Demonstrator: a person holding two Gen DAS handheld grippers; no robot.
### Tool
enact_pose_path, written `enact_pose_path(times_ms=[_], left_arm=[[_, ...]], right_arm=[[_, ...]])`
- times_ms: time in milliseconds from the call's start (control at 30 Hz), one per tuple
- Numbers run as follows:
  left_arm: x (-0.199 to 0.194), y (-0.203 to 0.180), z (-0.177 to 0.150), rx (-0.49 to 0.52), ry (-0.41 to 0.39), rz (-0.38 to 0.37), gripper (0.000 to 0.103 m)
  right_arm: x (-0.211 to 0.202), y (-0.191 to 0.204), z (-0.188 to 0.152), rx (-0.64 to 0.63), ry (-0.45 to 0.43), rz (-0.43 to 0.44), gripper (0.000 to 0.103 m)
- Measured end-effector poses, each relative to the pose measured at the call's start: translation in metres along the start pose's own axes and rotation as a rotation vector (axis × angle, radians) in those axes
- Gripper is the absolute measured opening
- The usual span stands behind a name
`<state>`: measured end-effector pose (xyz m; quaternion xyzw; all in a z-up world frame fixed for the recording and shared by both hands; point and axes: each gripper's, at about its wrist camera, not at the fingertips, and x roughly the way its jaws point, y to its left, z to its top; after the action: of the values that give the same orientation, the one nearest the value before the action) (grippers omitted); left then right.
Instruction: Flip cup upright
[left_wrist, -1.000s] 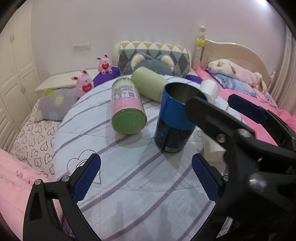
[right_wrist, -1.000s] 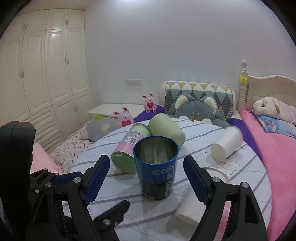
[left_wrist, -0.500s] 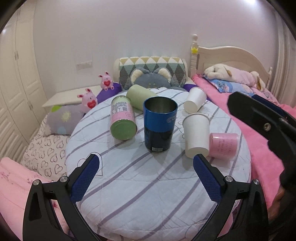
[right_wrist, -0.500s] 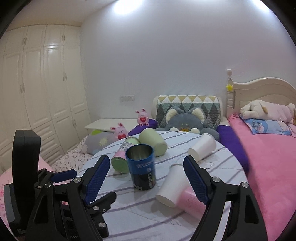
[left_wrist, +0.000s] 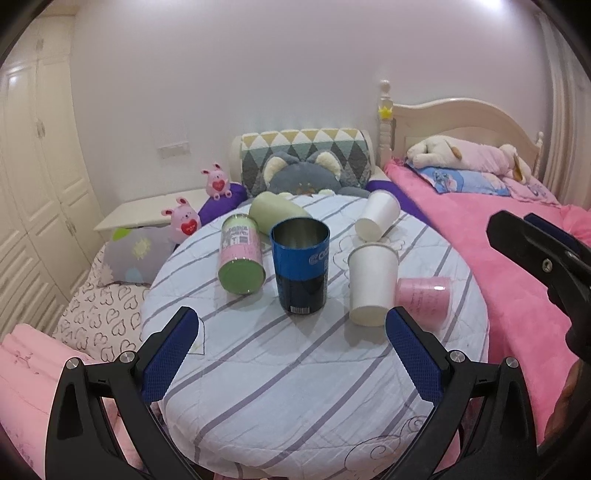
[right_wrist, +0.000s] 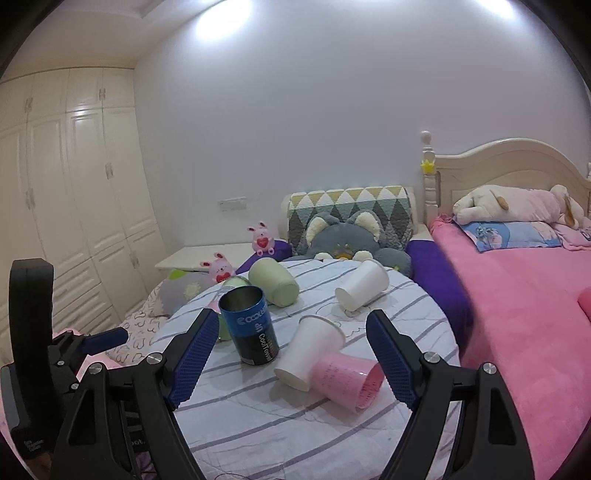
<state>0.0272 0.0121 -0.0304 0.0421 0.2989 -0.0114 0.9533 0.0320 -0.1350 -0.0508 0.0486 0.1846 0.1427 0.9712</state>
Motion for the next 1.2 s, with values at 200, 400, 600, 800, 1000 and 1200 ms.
enact_pose_path(times_ms=[200, 400, 600, 800, 1000, 1200], left_arm=[[-0.005, -0.002, 0.005, -0.023, -0.033, 0.020, 0.103], [-0.011, -0.007, 0.010, -0.015, -0.072, 0.024, 0.103], [-0.016, -0.010, 0.013, -0.003, -0.106, 0.020, 0.103], [-0.016, -0.009, 0.014, -0.006, -0.109, 0.025, 0.103], [-0.015, -0.007, 0.015, -0.012, -0.120, 0.029, 0.103], [-0.018, -0.004, 0.013, -0.018, -0.157, 0.027, 0.103]], right_arm=[[-0.010, -0.003, 0.002, -0.026, -0.035, -0.043, 0.083], [-0.013, -0.005, 0.003, -0.060, -0.069, -0.102, 0.083], [-0.015, -0.010, 0.005, -0.051, -0.087, -0.095, 0.083], [-0.015, -0.010, 0.005, -0.051, -0.088, -0.092, 0.083], [-0.015, -0.009, 0.005, -0.054, -0.090, -0.092, 0.083], [-0.015, -0.002, 0.003, -0.073, -0.095, -0.092, 0.083]])
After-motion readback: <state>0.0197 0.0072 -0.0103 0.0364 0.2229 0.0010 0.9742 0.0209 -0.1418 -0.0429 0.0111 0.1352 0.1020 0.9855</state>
